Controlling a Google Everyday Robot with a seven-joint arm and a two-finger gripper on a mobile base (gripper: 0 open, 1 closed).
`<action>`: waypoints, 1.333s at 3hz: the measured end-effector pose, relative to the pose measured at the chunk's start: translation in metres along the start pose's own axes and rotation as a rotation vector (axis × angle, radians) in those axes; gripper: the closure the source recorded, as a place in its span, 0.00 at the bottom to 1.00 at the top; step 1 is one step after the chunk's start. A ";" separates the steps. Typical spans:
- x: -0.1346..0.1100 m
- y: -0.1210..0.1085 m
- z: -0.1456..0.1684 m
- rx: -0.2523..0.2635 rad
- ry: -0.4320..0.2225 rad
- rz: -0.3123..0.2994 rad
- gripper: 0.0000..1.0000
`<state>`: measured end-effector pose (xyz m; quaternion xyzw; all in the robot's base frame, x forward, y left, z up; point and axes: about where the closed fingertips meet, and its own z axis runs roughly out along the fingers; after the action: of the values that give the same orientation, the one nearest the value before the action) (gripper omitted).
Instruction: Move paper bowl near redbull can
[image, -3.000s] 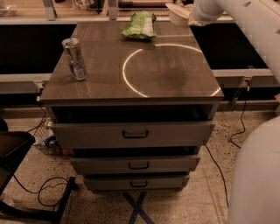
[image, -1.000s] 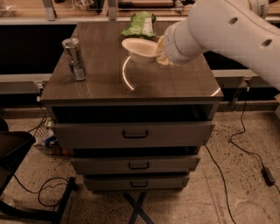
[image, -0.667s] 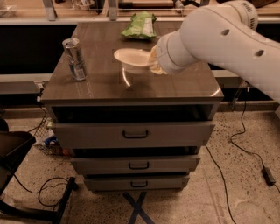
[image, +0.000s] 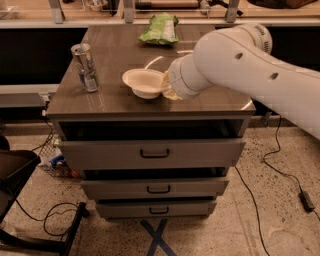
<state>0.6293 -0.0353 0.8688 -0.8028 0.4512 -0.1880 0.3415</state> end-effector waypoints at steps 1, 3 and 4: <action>-0.001 -0.001 -0.002 0.001 0.001 -0.002 0.74; -0.003 -0.002 -0.003 0.003 0.001 -0.006 0.27; -0.004 -0.003 -0.004 0.003 0.001 -0.009 0.04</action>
Offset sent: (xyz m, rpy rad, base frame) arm -0.0006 0.0004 0.0014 -0.0006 -0.0017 0.0001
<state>0.6265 -0.0321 0.8732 -0.8040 0.4477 -0.1908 0.3417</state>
